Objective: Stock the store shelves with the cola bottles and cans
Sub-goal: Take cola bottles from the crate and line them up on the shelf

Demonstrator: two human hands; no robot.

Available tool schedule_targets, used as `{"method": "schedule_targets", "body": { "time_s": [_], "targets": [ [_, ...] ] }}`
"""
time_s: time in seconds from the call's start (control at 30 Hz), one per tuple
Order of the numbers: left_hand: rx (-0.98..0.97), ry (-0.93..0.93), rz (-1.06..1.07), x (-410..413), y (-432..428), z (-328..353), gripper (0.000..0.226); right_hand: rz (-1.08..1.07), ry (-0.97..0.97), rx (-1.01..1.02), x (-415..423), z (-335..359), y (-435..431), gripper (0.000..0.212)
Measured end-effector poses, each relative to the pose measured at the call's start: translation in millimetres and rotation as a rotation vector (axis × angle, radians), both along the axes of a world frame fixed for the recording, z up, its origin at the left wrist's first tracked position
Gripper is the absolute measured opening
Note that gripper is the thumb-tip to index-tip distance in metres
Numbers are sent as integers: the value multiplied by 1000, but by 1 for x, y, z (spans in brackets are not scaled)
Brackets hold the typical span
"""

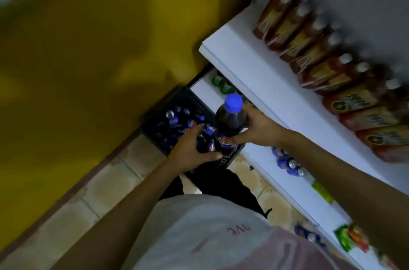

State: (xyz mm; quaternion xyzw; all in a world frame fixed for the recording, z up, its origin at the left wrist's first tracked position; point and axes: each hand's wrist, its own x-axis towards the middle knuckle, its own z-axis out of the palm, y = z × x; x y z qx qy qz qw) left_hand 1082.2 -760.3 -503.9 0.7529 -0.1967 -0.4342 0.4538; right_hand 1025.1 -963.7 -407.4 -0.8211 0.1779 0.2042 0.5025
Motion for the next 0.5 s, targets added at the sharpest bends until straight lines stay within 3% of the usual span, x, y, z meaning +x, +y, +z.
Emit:
{"method": "schedule_targets", "body": {
  "time_s": [0.07, 0.17, 0.3, 0.4, 0.5],
  "targets": [
    [-74, -68, -50, 1, -1, 30, 104, -4, -16, 88, -2, 47, 2, 55],
    [-242, -133, -117, 2, 0, 62, 84, 6, -83, 196, -7, 107, 9, 56],
    [-304, -312, -138, 11, -6, 99, 67, -48, -218, 323, -12, 148, 14, 57],
    [-347, -398, -135, 18, -12, 121, 63, -227, -321, 365, -15, 152, 15, 56],
    [-413, -304, -132, 21, -22, 136, 56, -413, -434, 322, -26, 150, 15, 76]
  ]
}}
